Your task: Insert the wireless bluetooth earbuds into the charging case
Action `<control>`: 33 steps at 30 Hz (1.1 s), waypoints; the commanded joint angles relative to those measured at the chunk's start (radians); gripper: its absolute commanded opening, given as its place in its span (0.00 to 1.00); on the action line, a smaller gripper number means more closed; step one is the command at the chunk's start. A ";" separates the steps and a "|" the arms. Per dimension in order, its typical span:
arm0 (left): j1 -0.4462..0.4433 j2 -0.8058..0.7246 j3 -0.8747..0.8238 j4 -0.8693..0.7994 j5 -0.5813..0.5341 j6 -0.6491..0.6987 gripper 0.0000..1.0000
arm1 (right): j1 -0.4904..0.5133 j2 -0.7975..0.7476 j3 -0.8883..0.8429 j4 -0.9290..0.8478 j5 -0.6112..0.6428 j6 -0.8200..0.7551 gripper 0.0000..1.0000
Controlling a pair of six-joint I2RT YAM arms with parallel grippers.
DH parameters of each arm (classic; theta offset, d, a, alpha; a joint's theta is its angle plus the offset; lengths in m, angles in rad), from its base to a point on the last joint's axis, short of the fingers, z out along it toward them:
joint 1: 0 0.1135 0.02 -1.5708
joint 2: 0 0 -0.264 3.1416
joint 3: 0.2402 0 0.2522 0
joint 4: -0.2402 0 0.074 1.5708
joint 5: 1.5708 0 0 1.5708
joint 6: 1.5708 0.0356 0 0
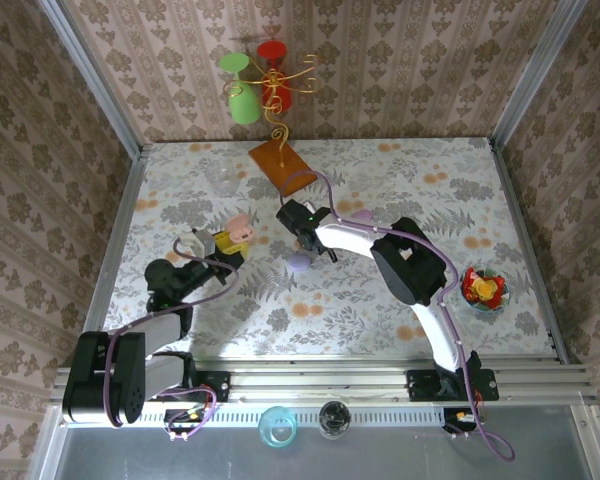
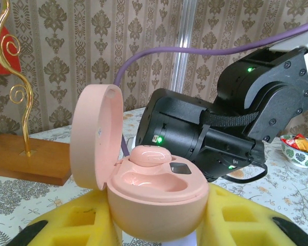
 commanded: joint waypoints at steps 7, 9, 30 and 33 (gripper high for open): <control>0.009 -0.004 0.002 0.034 0.017 -0.007 0.29 | -0.002 0.034 0.032 -0.072 0.026 0.006 0.27; 0.009 -0.001 0.003 0.035 0.019 -0.009 0.29 | -0.005 0.032 0.030 -0.072 0.025 0.014 0.24; -0.080 0.057 0.019 0.034 -0.049 0.066 0.30 | -0.071 -0.273 -0.192 0.056 -0.364 0.198 0.20; -0.109 0.088 0.039 0.037 -0.063 0.086 0.29 | -0.097 -0.335 -0.254 0.106 -0.458 0.235 0.20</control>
